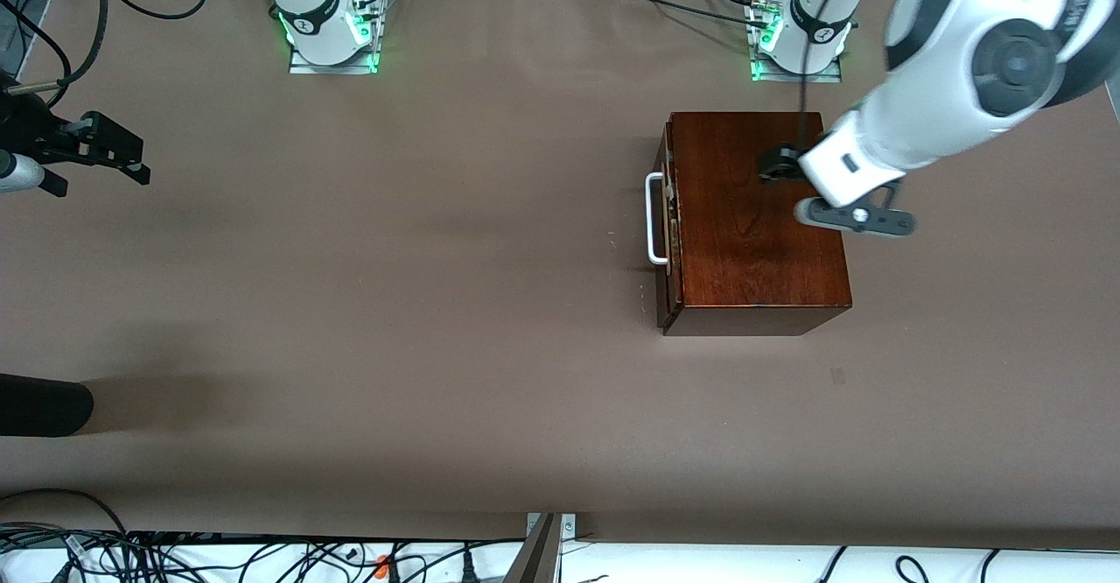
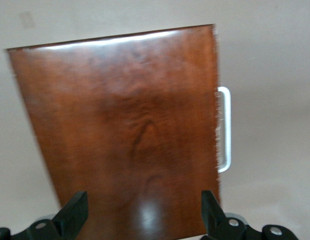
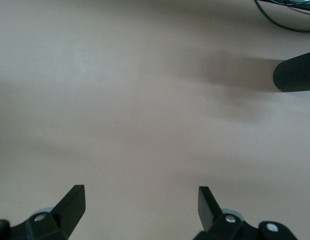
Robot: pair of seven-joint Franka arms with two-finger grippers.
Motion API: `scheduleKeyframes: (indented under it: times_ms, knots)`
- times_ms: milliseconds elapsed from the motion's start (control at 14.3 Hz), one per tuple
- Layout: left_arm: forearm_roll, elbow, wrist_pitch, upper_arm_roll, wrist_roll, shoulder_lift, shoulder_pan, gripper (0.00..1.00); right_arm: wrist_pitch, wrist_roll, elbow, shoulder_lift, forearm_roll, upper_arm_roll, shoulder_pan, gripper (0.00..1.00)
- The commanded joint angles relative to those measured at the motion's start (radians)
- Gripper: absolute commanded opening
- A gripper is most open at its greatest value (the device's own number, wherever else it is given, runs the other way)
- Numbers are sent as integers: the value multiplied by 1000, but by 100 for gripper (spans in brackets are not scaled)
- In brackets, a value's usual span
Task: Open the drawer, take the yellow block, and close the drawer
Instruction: 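Move the left gripper over the box to the white drawer handle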
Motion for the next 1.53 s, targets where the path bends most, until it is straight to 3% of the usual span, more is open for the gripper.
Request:
scheduleKeyframes:
  times_ms: [0,139,418,697,906,1463]
  knots:
    - [3,27,59,-79,-123,71,-19,100,1,-9,14,8,-4,2,-4,100]
    - [32,24,91,-80,-179,111,-89,100,0,-9,12,8,-4,2,-2,100]
    - [209,25,146,-80,-290,197,-251,100,-2,-9,12,8,-4,2,-2,100]
    - [252,19,235,-80,-376,274,-295,100,-2,-9,12,8,-4,-1,-5,100]
    - [341,12,241,-79,-423,295,-329,100,-2,-9,12,8,-4,-2,-7,100]
    - [399,-48,254,-79,-451,327,-346,100,0,-9,12,8,-4,-4,-8,100]
